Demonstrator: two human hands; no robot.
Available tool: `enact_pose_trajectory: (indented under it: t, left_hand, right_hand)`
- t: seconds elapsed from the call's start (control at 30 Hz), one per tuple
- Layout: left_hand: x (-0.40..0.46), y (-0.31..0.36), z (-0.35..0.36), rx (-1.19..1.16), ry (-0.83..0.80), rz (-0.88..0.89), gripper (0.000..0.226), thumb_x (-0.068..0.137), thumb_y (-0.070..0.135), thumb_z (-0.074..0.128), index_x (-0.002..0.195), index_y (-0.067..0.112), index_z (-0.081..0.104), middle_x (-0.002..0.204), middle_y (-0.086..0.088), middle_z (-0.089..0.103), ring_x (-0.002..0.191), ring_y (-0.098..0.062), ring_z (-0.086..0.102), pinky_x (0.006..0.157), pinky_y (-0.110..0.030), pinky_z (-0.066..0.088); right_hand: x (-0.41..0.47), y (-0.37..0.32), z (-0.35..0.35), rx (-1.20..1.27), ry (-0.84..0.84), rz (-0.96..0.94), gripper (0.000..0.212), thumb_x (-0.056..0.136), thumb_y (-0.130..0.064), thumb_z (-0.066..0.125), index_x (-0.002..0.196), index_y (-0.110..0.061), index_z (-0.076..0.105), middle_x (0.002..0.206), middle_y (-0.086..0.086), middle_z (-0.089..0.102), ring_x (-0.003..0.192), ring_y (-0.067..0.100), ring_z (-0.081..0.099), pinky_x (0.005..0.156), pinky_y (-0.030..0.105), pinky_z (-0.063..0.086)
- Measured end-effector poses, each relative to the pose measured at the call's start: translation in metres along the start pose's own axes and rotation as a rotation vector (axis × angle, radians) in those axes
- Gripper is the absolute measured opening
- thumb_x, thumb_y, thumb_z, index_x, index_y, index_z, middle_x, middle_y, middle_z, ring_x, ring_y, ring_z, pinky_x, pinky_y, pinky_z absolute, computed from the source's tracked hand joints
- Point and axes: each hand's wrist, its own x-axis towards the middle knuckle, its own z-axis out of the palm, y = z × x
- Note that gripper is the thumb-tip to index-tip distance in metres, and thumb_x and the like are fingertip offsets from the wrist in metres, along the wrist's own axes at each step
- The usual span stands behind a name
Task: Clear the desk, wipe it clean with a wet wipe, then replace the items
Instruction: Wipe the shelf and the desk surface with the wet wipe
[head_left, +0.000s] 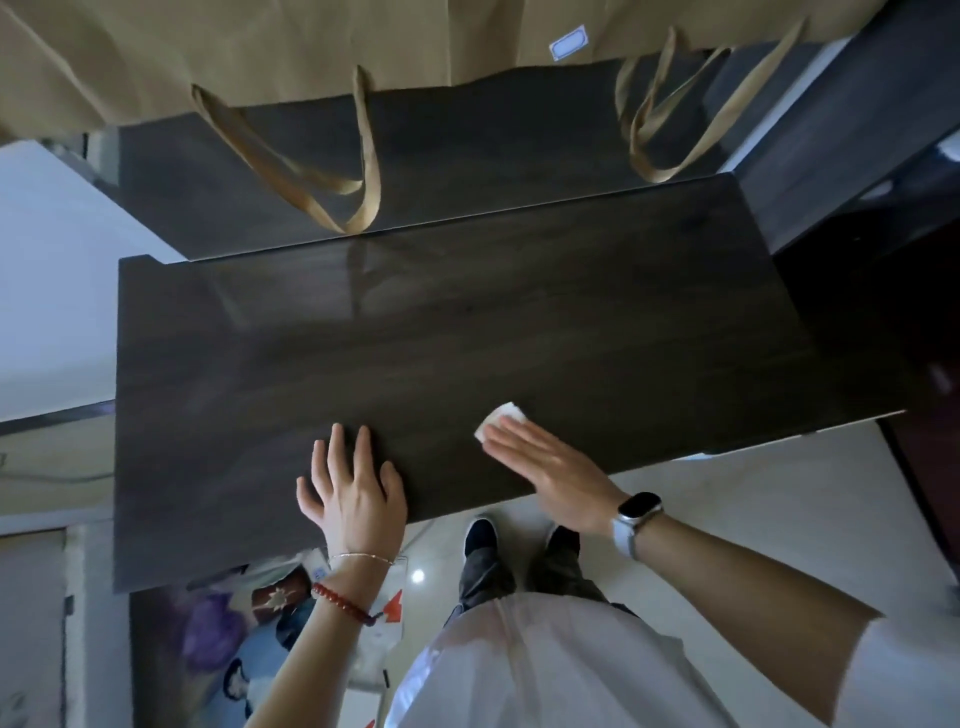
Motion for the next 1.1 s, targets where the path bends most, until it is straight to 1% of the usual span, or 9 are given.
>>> enact_pose_trajectory:
  t: [0.13,0.23,0.37,0.5,0.57,0.73,0.83,1.0,1.1]
  left_hand:
    - [-0.007,0.029,0.012,0.017,-0.095,0.159,0.056,0.084,0.034,0.031,0.135,0.014,0.042,0.149,-0.012,0.027,0.139,-0.032,0.016,0.109,-0.055,0.009]
    - [-0.008,0.049,0.019,0.027,-0.136,0.221,0.05,0.09,0.031,0.035,0.137,0.016,0.038,0.151,-0.01,0.022,0.14,-0.03,0.011,0.111,-0.052,0.007]
    - [-0.02,0.049,0.019,0.011,-0.119,0.164,0.051,0.088,0.03,0.034,0.135,0.014,0.042,0.15,-0.01,0.026,0.14,-0.03,0.014,0.111,-0.05,0.01]
    - [-0.023,0.022,0.008,-0.001,0.0,0.056,0.057,0.081,0.031,0.029,0.13,0.01,0.048,0.145,-0.013,0.036,0.137,-0.032,0.024,0.109,-0.053,0.016]
    - [-0.021,0.005,0.003,0.013,0.004,-0.017,0.058,0.08,0.031,0.03,0.132,0.012,0.046,0.146,-0.012,0.033,0.137,-0.032,0.021,0.108,-0.053,0.015]
    - [-0.017,-0.011,0.005,0.067,0.037,0.017,0.058,0.08,0.036,0.025,0.127,0.017,0.05,0.14,-0.012,0.042,0.131,-0.034,0.031,0.102,-0.054,0.023]
    - [-0.012,-0.015,0.003,0.046,0.063,0.029,0.053,0.081,0.036,0.026,0.123,0.018,0.054,0.135,-0.011,0.047,0.126,-0.035,0.035,0.098,-0.054,0.026]
    - [-0.013,-0.026,-0.003,-0.13,0.101,-0.005,0.041,0.083,0.025,0.041,0.118,0.016,0.059,0.132,-0.008,0.051,0.123,-0.032,0.04,0.099,-0.05,0.027]
    - [-0.012,-0.03,-0.018,-0.279,0.181,-0.101,0.035,0.086,0.018,0.045,0.117,0.012,0.059,0.129,-0.011,0.051,0.12,-0.034,0.041,0.099,-0.05,0.03]
  right_hand:
    - [-0.058,0.042,-0.021,0.001,0.374,0.538,0.071,0.075,0.024,0.043,0.139,-0.004,0.033,0.146,0.015,0.034,0.138,0.028,0.023,0.11,0.05,0.032]
    - [-0.049,0.038,-0.016,0.072,0.529,0.873,0.064,0.08,0.021,0.045,0.139,0.002,0.031,0.148,0.021,0.028,0.139,0.038,0.02,0.115,0.051,0.021]
    - [0.006,-0.019,0.016,0.088,0.327,0.426,0.067,0.078,0.022,0.036,0.14,-0.002,0.032,0.15,0.015,0.026,0.142,0.031,0.016,0.118,0.029,0.0]
    - [0.027,-0.047,0.021,0.086,0.111,0.056,0.072,0.077,0.021,0.03,0.143,-0.007,0.027,0.153,0.007,0.021,0.143,0.021,0.009,0.116,0.026,-0.002]
    - [0.032,-0.021,0.01,0.047,0.158,0.048,0.074,0.071,0.018,0.025,0.141,-0.006,0.032,0.151,0.009,0.028,0.142,0.024,0.016,0.116,0.024,0.001]
    - [0.077,0.062,-0.044,-0.024,0.306,0.54,0.067,0.08,0.016,0.032,0.144,0.001,0.017,0.153,0.018,0.015,0.144,0.03,0.007,0.118,0.033,0.001]
    - [0.116,0.074,-0.061,-0.087,0.375,0.678,0.063,0.076,0.011,0.038,0.138,0.006,0.025,0.144,0.024,0.027,0.137,0.036,0.019,0.117,0.04,0.006]
    - [0.128,-0.006,-0.004,-0.009,0.22,0.33,0.069,0.077,0.018,0.03,0.142,-0.001,0.025,0.153,0.016,0.017,0.143,0.032,0.008,0.116,0.028,-0.001]
    - [0.087,-0.056,0.028,-0.006,0.072,-0.03,0.068,0.07,0.017,0.022,0.135,0.003,0.04,0.145,0.019,0.036,0.137,0.037,0.027,0.116,0.026,0.0]
